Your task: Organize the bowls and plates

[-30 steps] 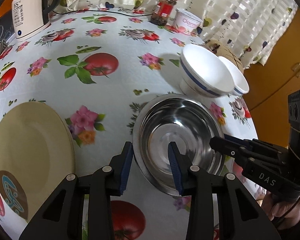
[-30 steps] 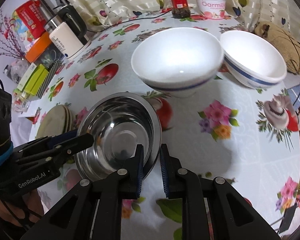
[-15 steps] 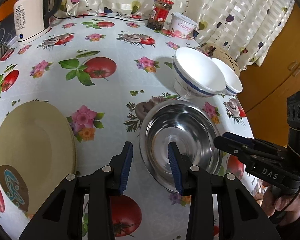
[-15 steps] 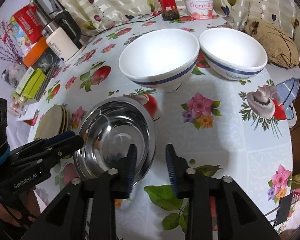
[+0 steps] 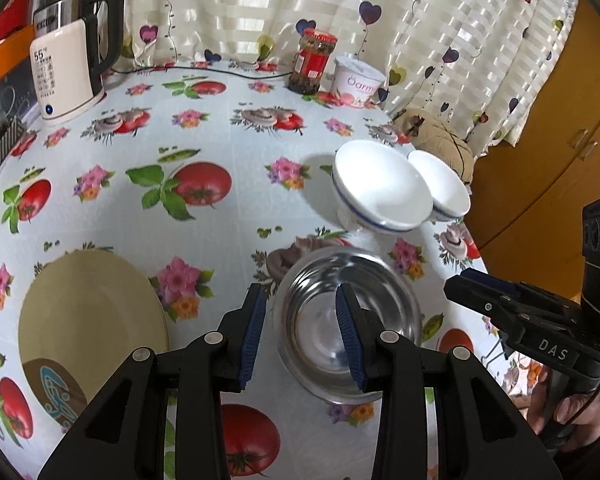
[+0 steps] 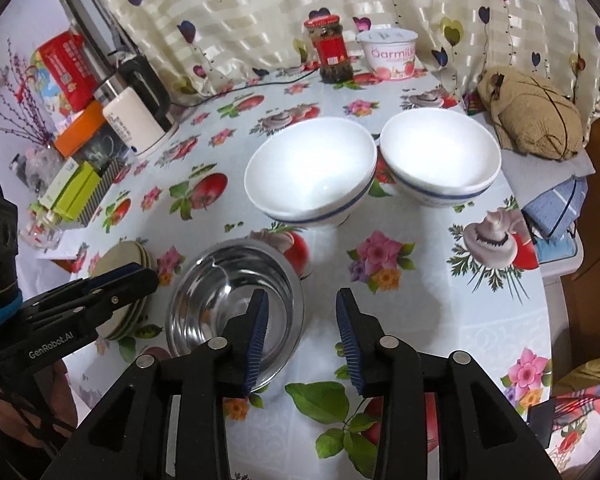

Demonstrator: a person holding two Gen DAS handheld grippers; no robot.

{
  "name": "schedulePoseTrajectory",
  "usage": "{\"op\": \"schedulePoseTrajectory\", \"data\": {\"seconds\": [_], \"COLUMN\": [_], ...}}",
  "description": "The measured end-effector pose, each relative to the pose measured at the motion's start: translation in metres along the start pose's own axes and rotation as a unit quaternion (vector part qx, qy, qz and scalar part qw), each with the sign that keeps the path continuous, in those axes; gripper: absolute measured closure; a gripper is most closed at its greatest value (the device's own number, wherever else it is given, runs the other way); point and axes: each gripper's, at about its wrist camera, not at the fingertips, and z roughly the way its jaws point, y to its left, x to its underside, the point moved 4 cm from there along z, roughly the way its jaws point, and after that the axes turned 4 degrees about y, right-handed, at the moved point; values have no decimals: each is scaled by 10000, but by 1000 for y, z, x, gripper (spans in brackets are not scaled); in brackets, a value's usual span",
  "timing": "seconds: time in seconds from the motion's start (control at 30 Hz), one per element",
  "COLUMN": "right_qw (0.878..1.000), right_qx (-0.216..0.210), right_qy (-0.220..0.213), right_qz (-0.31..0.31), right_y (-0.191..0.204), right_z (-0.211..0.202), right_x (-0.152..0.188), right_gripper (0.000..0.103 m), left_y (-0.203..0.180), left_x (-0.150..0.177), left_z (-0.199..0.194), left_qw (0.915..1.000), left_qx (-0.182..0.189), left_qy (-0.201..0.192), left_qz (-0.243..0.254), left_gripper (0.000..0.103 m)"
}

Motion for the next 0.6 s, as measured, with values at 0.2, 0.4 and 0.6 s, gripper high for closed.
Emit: {"op": "schedulePoseTrajectory", "data": {"seconds": [0.2,0.4,0.6], "right_qw": [9999,9998,9998], "right_qx": [-9,59,89], "right_qy": [-126,-210,-189], "right_qz": [-16,-20,20], "right_y": [2,1,-4], "right_z": [-12,-17,-13], "right_x": [-6,-15,-23], "right_gripper": [67,67,67], "left_y": [-6,-10,-12], "left_x": [-8,-17,-26], "left_z": [-4,2,7], "left_qw": [9999,9999,9998], "left_qx": [-1,-4,8], "left_qy": [-77,-59,-75], "left_qz": [87,148,172], "left_gripper": [65,65,65]}}
